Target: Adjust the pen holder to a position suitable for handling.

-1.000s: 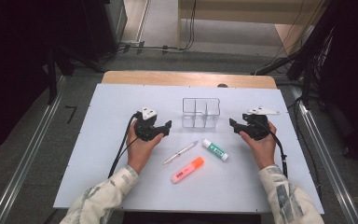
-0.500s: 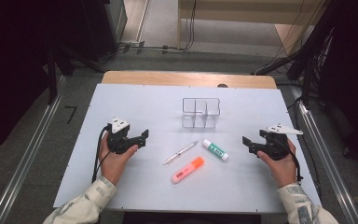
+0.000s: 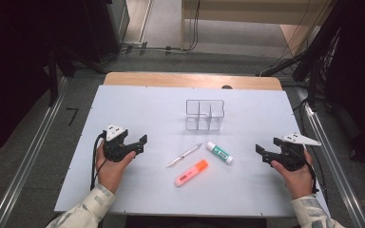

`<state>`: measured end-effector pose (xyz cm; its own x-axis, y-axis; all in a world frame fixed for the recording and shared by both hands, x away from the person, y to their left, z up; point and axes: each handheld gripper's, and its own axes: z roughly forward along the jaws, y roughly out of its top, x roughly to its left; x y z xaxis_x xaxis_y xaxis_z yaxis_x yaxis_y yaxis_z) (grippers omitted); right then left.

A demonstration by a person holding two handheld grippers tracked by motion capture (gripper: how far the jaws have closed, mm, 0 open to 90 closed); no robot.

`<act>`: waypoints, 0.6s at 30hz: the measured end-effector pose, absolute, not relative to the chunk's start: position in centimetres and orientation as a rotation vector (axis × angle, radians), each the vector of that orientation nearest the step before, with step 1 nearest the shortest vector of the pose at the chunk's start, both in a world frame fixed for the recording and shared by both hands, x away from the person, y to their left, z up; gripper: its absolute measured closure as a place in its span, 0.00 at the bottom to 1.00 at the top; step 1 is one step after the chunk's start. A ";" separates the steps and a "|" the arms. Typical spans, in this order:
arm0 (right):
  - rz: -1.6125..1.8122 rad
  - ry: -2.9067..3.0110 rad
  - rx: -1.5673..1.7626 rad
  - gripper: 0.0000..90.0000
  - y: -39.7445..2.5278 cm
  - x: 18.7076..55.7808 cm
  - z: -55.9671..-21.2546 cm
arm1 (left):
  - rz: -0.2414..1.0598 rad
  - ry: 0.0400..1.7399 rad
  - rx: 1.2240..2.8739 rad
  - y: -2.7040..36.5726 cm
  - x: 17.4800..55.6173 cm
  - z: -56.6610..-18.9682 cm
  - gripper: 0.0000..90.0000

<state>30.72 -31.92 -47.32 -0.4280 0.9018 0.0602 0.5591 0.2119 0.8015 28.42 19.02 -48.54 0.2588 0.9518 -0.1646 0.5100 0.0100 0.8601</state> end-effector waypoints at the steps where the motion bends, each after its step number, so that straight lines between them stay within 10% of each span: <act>1: 1.089 2.071 1.354 0.20 -31.9 30.7 -47.3 | 0.620 1.377 1.636 19.0 28.5 -48.6 0.23; 18: 1.063 2.080 1.347 0.20 -31.5 30.8 -47.5 | 0.625 1.373 1.629 18.9 28.5 -48.6 0.23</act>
